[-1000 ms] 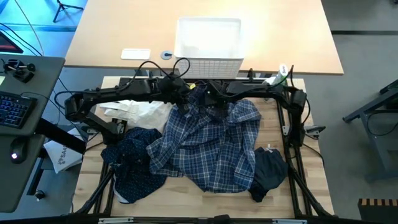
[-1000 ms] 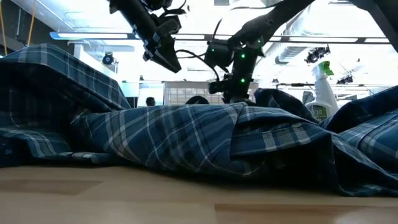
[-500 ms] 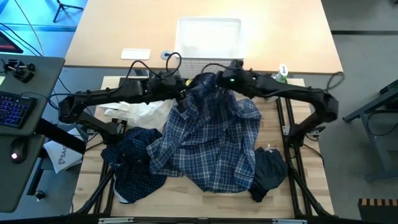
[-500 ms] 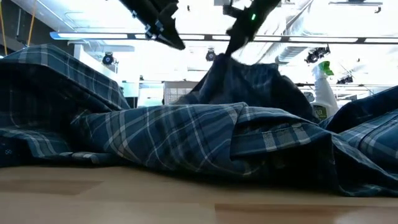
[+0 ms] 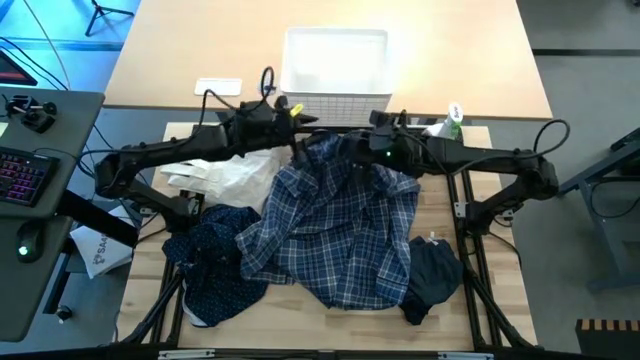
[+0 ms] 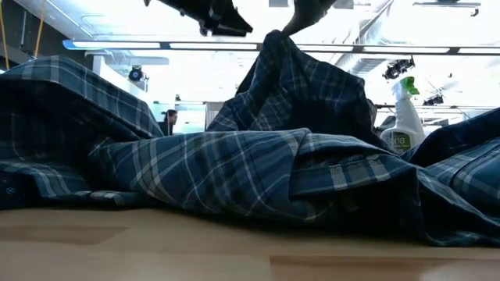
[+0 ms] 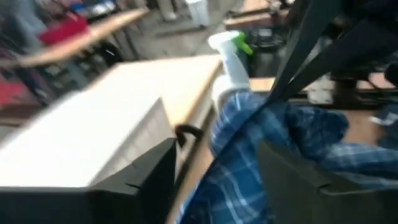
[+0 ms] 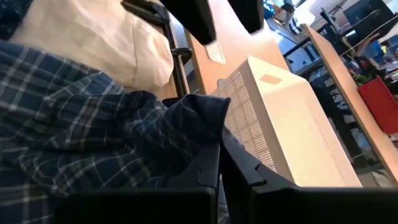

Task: Fold Laundry from Bin
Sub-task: Fold the blue checkered long sleeve

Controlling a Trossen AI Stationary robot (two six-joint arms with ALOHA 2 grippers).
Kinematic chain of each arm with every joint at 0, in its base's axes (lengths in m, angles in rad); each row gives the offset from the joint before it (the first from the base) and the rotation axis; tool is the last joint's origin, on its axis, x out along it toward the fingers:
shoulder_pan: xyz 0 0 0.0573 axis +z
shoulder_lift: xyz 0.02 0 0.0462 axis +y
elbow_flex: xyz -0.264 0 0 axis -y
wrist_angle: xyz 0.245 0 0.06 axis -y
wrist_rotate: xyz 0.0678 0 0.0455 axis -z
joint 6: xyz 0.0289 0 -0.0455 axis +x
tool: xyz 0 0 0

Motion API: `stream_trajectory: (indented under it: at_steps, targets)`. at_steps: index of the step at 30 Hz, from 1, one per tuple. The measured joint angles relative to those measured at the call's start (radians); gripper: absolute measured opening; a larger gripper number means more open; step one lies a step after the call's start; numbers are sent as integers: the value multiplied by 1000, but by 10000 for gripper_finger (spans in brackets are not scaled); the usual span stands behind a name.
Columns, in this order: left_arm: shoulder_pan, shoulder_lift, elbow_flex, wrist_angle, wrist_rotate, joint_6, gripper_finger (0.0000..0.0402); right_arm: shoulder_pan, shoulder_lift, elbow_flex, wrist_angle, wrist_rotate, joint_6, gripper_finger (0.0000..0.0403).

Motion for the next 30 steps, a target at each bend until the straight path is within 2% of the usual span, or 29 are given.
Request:
stream_trajectory:
  at_steps: [4,9,11,15,19,21,22,26,30]
  targets:
    - [66,58,-1,-36,166,8,242,33,0,0,-5,11,19,1]
    - [94,141,-1,-29,302,86,243,65,0,0,-9,24,52,0]
    - [89,166,-1,-28,324,91,236,75,0,0,-13,25,71,0]
    - [64,183,-1,-11,327,112,186,92,0,0,-28,25,118,0]
    - [42,183,-1,30,312,144,86,98,0,0,-71,21,185,0]
    - [37,183,-1,29,271,143,30,98,0,0,-98,20,223,0]
    - [34,181,-1,27,229,131,16,98,0,0,-113,19,238,0]
    - [-8,147,-1,50,-79,176,8,81,0,0,-132,18,305,12]
    - [-75,101,-1,120,-326,331,3,41,-9,17,-136,18,401,76]
